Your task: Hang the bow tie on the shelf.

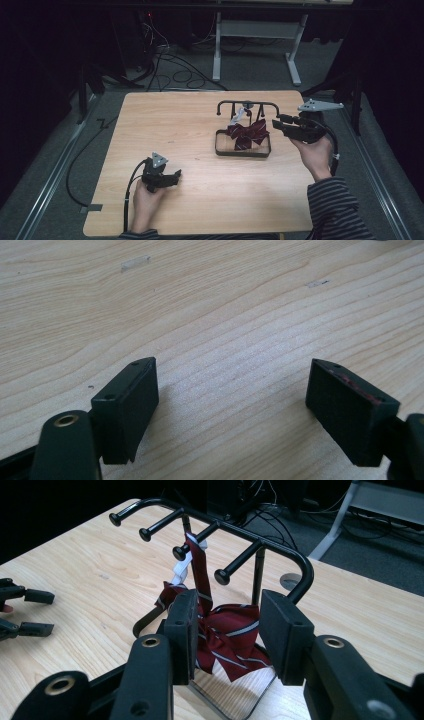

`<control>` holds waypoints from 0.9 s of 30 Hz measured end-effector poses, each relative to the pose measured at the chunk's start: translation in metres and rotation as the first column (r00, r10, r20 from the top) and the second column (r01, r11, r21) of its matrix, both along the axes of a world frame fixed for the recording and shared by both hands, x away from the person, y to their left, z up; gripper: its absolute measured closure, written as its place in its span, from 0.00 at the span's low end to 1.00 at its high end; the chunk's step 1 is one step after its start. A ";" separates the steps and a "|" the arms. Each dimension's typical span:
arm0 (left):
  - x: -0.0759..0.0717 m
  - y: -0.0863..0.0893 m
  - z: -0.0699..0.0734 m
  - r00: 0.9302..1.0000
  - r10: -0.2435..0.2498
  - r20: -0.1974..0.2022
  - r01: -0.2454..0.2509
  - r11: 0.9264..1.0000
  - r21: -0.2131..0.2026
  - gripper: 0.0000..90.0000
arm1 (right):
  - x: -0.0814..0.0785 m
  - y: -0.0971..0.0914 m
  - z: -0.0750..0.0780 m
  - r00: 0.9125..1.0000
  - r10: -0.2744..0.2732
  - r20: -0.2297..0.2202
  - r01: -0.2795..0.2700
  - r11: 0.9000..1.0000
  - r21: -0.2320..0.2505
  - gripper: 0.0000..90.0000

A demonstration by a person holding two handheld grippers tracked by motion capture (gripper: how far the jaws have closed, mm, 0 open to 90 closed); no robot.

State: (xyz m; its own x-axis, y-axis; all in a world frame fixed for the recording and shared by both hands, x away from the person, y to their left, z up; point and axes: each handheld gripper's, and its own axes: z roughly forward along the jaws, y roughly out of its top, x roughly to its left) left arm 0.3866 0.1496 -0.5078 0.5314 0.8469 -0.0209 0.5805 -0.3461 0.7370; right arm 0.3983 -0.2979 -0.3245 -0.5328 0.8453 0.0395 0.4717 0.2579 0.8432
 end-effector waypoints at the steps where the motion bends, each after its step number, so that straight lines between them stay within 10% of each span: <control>1: 0.000 0.000 0.000 1.000 0.000 0.000 0.000 1.000 0.000 0.24 | -0.001 0.000 0.000 1.000 -0.001 -0.001 0.001 1.000 0.003 0.68; 27: 0.000 0.000 0.000 1.000 0.001 0.001 -0.001 1.000 0.000 0.24 | -0.017 -0.014 -0.019 1.000 -0.020 -0.018 0.020 0.999 0.031 0.68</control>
State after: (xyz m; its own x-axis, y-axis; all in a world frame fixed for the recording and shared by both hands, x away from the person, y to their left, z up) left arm 0.3866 0.1495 -0.5078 0.5308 0.8472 -0.0202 0.5803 -0.3460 0.7373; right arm 0.3813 -0.3120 -0.3432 -0.5146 0.8541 0.0753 0.4916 0.2220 0.8421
